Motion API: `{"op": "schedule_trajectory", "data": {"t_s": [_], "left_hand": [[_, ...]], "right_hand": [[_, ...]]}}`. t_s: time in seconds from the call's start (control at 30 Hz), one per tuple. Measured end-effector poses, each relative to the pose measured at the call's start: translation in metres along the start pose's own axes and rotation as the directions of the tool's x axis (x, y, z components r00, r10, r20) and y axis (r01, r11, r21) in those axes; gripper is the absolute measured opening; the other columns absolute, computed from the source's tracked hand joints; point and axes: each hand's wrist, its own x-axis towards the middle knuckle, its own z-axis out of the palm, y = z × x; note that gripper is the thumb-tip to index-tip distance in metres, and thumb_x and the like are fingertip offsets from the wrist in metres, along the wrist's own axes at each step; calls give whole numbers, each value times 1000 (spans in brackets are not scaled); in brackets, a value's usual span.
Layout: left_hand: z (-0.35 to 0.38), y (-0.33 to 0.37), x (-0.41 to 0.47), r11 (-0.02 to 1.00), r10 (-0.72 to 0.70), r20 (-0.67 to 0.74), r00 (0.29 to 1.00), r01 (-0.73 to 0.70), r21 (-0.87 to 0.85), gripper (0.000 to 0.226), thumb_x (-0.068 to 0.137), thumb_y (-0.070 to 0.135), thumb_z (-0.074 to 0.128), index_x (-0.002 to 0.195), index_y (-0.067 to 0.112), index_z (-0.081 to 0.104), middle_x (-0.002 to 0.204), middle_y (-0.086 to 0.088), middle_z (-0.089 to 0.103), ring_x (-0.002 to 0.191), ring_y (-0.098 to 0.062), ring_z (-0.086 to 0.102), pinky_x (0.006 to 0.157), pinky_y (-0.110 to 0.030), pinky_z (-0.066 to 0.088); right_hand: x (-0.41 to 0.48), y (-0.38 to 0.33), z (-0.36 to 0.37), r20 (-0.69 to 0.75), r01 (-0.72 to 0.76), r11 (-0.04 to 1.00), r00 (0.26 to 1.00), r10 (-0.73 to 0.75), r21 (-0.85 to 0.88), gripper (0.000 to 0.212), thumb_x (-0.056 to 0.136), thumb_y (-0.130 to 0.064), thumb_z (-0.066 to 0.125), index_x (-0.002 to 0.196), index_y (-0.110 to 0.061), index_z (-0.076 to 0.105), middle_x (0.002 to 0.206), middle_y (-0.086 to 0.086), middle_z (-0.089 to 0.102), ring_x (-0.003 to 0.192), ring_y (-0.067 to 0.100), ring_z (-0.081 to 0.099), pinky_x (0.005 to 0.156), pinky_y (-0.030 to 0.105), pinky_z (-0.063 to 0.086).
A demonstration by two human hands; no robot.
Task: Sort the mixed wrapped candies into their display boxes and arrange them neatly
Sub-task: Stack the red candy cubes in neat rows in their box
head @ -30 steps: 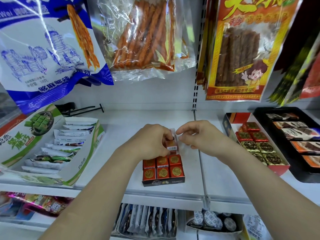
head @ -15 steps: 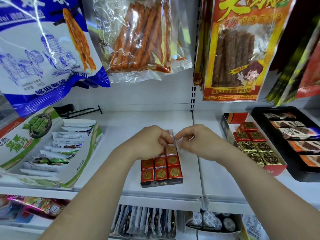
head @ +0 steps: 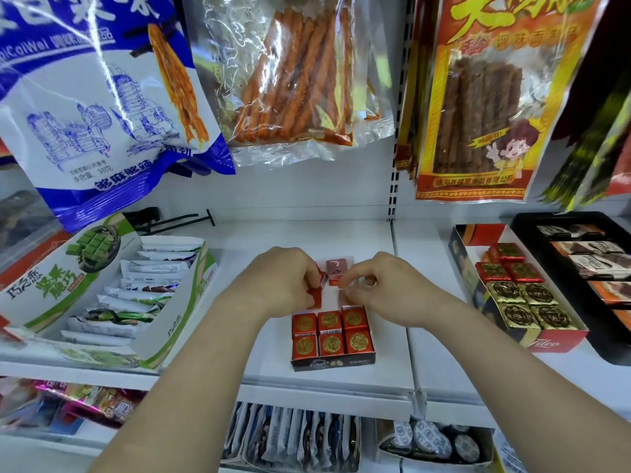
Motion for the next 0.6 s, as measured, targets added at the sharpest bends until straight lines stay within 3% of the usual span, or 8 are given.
{"op": "schedule_trajectory", "data": {"t_s": [0.07, 0.13, 0.2, 0.27, 0.47, 0.6], "left_hand": [[3, 3, 3, 997, -8, -17, 1000, 9, 81, 32, 79, 21, 75, 110, 29, 70, 105, 5, 68, 96, -16, 62, 86, -34, 53], [7, 4, 6, 992, -12, -33, 999, 16, 129, 33, 76, 24, 78, 107, 30, 70, 105, 4, 68, 95, -18, 62, 83, -34, 54], [8, 4, 7, 990, -11, -51, 999, 18, 140, 31, 74, 26, 80, 103, 29, 71, 103, 3, 68, 93, -19, 63, 80, -34, 54], [8, 3, 8, 990, 4, -53, 999, 3, 142, 27, 75, 29, 78, 102, 29, 72, 101, 3, 69, 90, -19, 63, 78, -34, 54], [7, -5, 8, 999, 24, -8, 1000, -24, 21, 20, 92, 34, 60, 105, 27, 74, 103, 5, 71, 90, -16, 63, 83, -35, 54], [7, -10, 6, 995, 9, -25, 1000, -11, -103, 19, 93, 22, 59, 102, 23, 76, 104, 6, 71, 93, -13, 61, 85, -33, 52]], "right_hand": [[0, -1, 1, 5, -9, 1000, 1000, 9, -21, 20, 92, -23, 59, 106, -24, 73, 82, -26, 44, 93, 6, 51, 82, 22, 45], [0, 0, 2, 7, -19, 999, 1000, 19, -38, 20, 92, -23, 59, 105, -25, 74, 91, -24, 54, 96, 7, 54, 87, 26, 48], [3, 1, 2, 3, -23, 999, 1000, 23, -44, 19, 91, -24, 59, 103, -26, 75, 109, -11, 66, 101, 10, 58, 86, 28, 49], [4, 1, 2, -9, -31, 999, 999, 30, -38, 20, 91, -23, 60, 106, -24, 74, 115, -7, 65, 98, 9, 56, 81, 24, 46], [4, -1, 0, -79, -10, 999, 997, 7, -35, 22, 93, -19, 56, 108, -18, 72, 80, -22, 46, 86, 6, 48, 62, 11, 36], [6, -2, 2, -83, -15, 1000, 996, 15, -1, 22, 93, -17, 54, 107, -18, 72, 77, -22, 46, 85, 5, 50, 65, 12, 40]]}}
